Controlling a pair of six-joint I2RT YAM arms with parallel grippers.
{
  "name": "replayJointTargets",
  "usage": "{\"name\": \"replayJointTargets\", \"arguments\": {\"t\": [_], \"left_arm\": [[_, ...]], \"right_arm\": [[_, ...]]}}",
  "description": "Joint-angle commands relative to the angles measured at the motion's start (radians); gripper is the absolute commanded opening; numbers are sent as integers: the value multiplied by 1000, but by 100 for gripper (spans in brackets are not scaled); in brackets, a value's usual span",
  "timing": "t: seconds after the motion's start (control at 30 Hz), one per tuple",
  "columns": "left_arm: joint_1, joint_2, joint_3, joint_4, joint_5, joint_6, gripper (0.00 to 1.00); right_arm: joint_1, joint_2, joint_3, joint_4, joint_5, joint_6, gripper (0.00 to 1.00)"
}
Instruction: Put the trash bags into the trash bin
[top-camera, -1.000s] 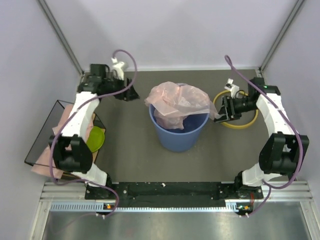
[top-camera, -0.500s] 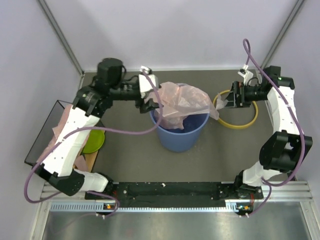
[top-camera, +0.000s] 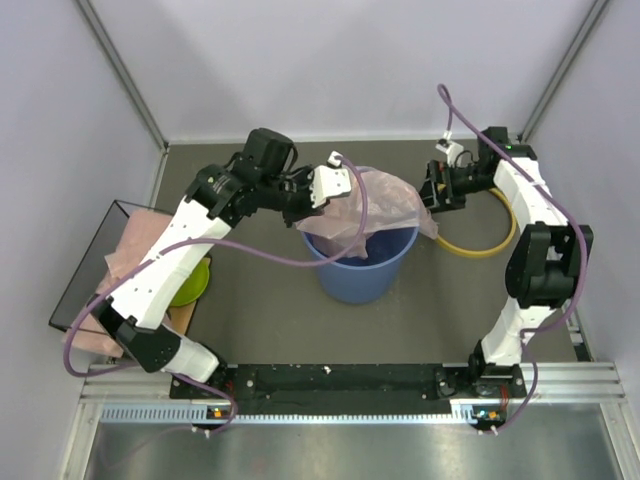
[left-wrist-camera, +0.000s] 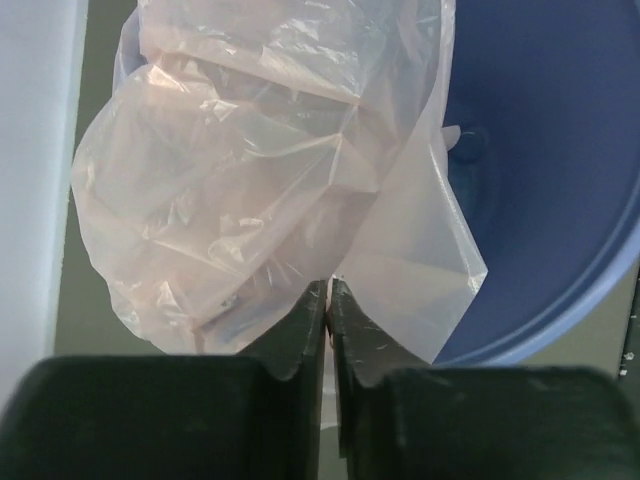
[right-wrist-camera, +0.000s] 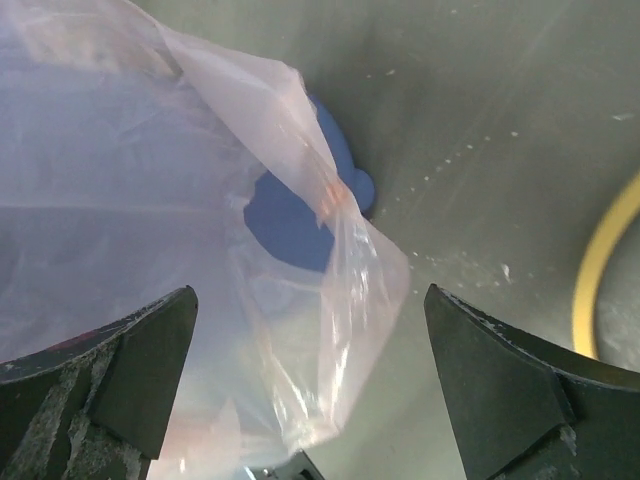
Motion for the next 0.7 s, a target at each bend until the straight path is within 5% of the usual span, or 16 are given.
{"name": "replayJointTargets", "arguments": {"t": [0.0, 0.17, 0.67], "left_arm": [[-6, -37, 77, -100, 28, 16, 4], [-6, -114, 26, -219, 100, 72, 0], [-14, -128, -15, -331, 212, 151, 0]], "right_arm": [[31, 44, 21, 44, -36, 0, 97], [31, 55, 39, 38, -39, -15, 84], [30, 50, 83, -30, -76, -57, 84]]}}
